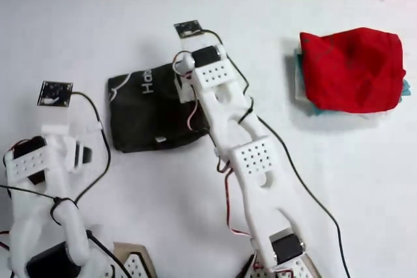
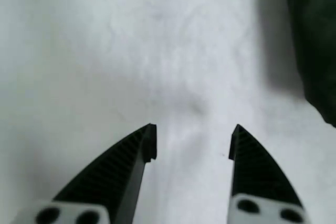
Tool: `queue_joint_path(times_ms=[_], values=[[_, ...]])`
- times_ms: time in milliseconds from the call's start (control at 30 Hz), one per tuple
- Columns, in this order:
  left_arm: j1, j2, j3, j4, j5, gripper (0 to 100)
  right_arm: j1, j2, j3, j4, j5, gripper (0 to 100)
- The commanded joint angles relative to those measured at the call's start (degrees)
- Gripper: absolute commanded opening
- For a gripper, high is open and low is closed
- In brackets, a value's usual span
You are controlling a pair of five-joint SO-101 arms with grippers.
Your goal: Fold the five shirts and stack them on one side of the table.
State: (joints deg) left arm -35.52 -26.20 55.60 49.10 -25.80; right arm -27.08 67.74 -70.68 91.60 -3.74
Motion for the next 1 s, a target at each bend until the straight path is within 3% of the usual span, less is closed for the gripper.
queue_joint_path(times_ms=[0,133,200,533,967], values=[[-0.7,-1.76,-0.13,-0.44,0.18,24,-0.48,2.68,-2.02,4.26,0.0,23.7],[-0.7,-1.76,-0.13,-0.44,0.18,24,-0.13,3.03,-2.81,6.29,0.26,0.5],[-0.7,-1.76,-0.13,-0.44,0.18,24,0.31,3.03,-2.81,7.52,3.25,4.1],[-0.7,-1.76,-0.13,-0.44,0.18,24,6.02,1.45,-2.99,8.4,10.73,1.8],[-0.62,-1.76,-0.13,-0.79,0.18,24,18.95,-22.81,-2.9,8.92,27.78,1.8]])
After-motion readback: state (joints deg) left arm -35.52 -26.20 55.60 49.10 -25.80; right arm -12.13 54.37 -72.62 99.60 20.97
